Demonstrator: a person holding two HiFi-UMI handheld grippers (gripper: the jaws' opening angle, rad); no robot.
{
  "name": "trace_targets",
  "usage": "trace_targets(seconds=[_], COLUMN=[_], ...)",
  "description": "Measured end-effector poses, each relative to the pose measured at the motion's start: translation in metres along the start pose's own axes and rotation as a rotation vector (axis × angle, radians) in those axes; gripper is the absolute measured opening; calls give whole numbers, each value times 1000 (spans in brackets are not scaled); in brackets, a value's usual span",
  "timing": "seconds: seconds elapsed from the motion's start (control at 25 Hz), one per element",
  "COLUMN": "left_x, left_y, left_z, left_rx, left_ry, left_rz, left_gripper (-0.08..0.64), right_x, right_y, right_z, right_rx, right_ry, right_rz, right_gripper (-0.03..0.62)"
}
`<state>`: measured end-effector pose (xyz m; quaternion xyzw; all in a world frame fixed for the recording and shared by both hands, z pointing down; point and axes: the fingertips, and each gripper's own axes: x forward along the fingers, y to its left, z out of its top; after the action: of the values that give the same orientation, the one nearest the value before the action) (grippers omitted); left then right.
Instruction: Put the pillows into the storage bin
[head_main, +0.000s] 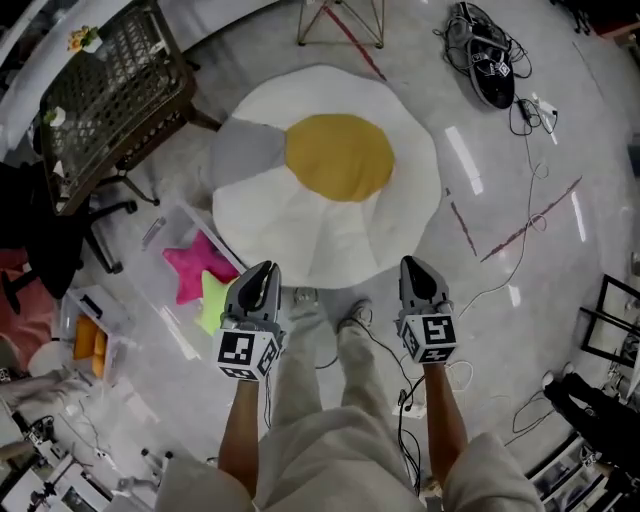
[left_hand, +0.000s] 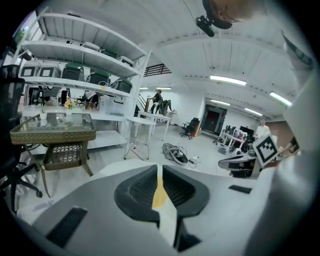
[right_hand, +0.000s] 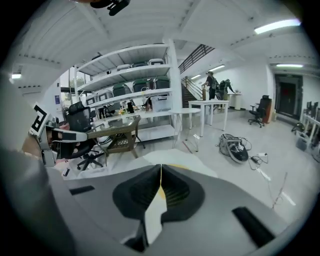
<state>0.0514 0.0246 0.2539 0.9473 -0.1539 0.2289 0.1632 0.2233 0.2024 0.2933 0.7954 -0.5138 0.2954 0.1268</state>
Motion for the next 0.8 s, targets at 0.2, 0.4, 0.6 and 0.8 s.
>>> trace_targets(seconds=[0.2,0.4,0.6,0.8], left_x=[-11,-16,-30,-49], left_y=[-47,-79,-111,-140], left_z=[46,95,133,156], left_rx=[47,131,183,233], left_ry=[4,-15,-39,-51], left_rz=[-59,-87,-111,-129], left_gripper=[18,17,17,17], right_x=[-64,-113,-164,-210], right_y=[-29,-48,-67,-82], right_z=[34,68,86,102], right_rx=[60,89,70,53], right_ry=[-46,-111,-134,-155], right_rz=[-65,-95,-141,-185], right_gripper=[0,0,-2,-2])
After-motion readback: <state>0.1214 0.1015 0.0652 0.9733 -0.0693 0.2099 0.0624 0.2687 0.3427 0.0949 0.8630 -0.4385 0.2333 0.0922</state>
